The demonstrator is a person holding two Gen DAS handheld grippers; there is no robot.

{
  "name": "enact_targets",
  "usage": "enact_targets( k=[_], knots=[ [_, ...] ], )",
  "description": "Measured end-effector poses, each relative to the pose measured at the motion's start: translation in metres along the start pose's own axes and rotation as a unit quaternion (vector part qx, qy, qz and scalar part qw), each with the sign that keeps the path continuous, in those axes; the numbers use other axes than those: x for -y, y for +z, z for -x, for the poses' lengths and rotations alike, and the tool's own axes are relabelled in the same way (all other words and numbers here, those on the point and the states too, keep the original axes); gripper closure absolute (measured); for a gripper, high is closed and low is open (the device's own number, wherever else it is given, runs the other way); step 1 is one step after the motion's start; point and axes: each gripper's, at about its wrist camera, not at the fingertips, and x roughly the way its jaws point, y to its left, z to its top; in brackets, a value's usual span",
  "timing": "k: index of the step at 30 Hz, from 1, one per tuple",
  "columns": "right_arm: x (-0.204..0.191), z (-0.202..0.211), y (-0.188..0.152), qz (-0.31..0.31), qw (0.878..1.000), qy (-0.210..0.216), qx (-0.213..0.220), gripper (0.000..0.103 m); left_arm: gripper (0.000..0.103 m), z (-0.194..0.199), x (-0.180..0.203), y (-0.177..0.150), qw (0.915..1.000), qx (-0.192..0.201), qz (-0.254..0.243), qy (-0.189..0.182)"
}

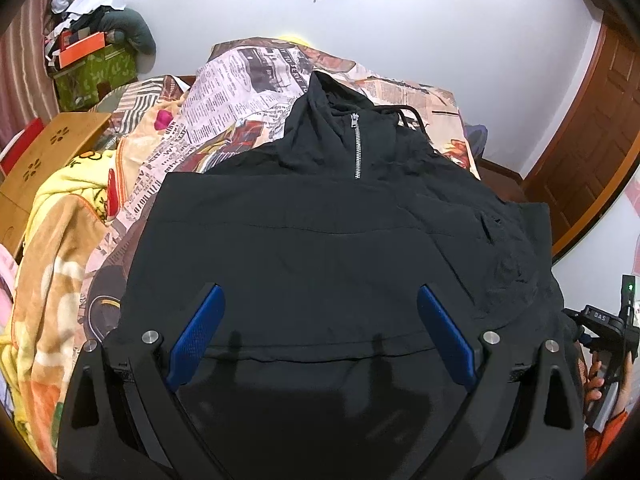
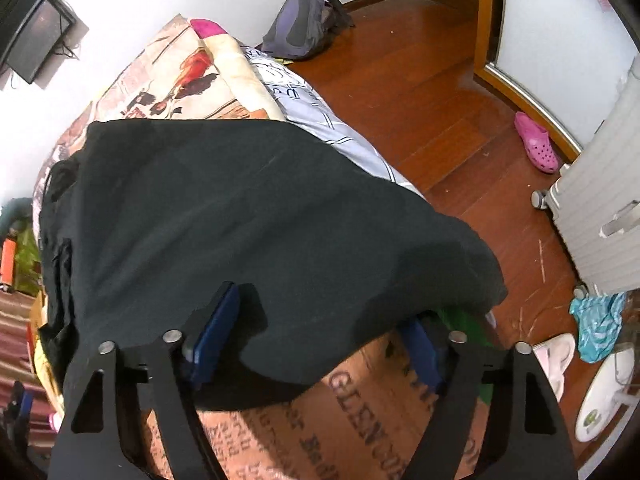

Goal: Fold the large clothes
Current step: 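Grasp the opposite side edge of the hoodie with the right gripper, then fold the held side toward the zipper and open the right gripper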

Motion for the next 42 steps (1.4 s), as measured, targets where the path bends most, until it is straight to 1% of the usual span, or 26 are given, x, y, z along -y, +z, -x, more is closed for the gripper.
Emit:
enact_targets(
  k=[1,3,4,5,6,7,8,10,11,16,19,21,24,28,31,33,34,36,39,42],
  knots=[
    [-0.001,0.001,0.002,0.002,1.0,-0.003,0.002,0.043,0.006,0.001,0.0,0.0,1.0,0.0,-0.001,0.001],
    [-0.005,0.005,0.003,0.017,1.0,-0.02,0.01,0.058,0.006,0.002,0.0,0.0,1.0,0.001,-0.004,0.004],
    [-0.006,0.007,0.004,0.022,0.999,-0.024,0.012,0.061,0.006,0.002,0.0,-0.001,1.0,0.002,-0.005,0.005],
    [-0.007,0.009,0.004,0.029,0.999,-0.029,0.016,0.068,0.006,0.003,-0.001,-0.001,1.0,0.002,-0.006,0.005],
    [-0.01,0.012,0.004,0.038,0.999,-0.031,0.02,0.076,0.006,0.004,-0.001,-0.001,1.0,0.003,-0.006,0.004],
    [-0.012,0.014,0.004,0.047,0.998,-0.032,0.023,0.08,0.006,0.005,-0.002,0.0,1.0,0.004,-0.005,0.004],
    [-0.015,0.015,0.005,0.053,0.998,-0.032,0.025,0.087,0.006,0.006,-0.001,0.0,1.0,0.005,-0.006,0.005],
    [-0.021,0.021,0.005,0.066,0.996,-0.039,0.036,0.088,0.006,0.008,-0.003,0.0,0.9999,0.008,-0.006,0.006],
    [-0.025,0.024,0.005,0.073,0.995,-0.042,0.045,0.091,0.006,0.01,-0.003,0.0,0.9999,0.011,-0.007,0.006],
    [-0.047,0.053,0.011,0.096,0.991,-0.03,0.09,0.093,0.006,0.018,-0.004,0.002,0.9997,0.021,-0.011,0.006],
    [-0.064,0.075,0.015,0.108,0.987,-0.009,0.121,0.093,0.006,0.021,-0.004,0.003,0.9995,0.026,-0.013,0.006],
    [-0.077,0.09,0.017,0.117,0.984,0.014,0.137,0.094,0.006,0.024,-0.005,0.003,0.9994,0.031,-0.015,0.007],
    [-0.108,0.109,0.014,0.146,0.975,0.052,0.161,0.094,0.006,0.028,-0.005,0.003,0.9993,0.034,-0.017,0.003],
    [-0.15,0.118,0.0,0.2,0.96,0.086,0.175,0.094,0.006,0.032,-0.006,0.003,0.9991,0.037,-0.02,0.001],
    [-0.185,0.114,-0.017,0.248,0.947,0.112,0.169,0.094,0.006,0.035,-0.006,0.002,0.9989,0.04,-0.023,0.001],
    [-0.209,0.102,-0.031,0.286,0.938,0.122,0.155,0.094,0.006,0.037,-0.008,0.001,0.9989,0.04,-0.024,0.0],
    [-0.217,0.097,-0.038,0.299,0.935,0.126,0.145,0.094,0.006,0.037,-0.008,0.001,0.9989,0.039,-0.024,-0.001],
    [-0.233,0.082,-0.051,0.32,0.931,0.127,0.122,0.094,0.006,0.038,-0.011,0.0,0.999,0.039,-0.021,-0.001],
    [-0.252,0.054,-0.072,0.348,0.926,0.116,0.086,0.094,0.006,0.038,-0.014,-0.002,0.9992,0.037,-0.016,-0.001],
    [-0.261,0.033,-0.091,0.365,0.923,0.105,0.054,0.094,0.006,0.039,-0.018,-0.003,0.9992,0.036,-0.014,-0.001]
  ],
)
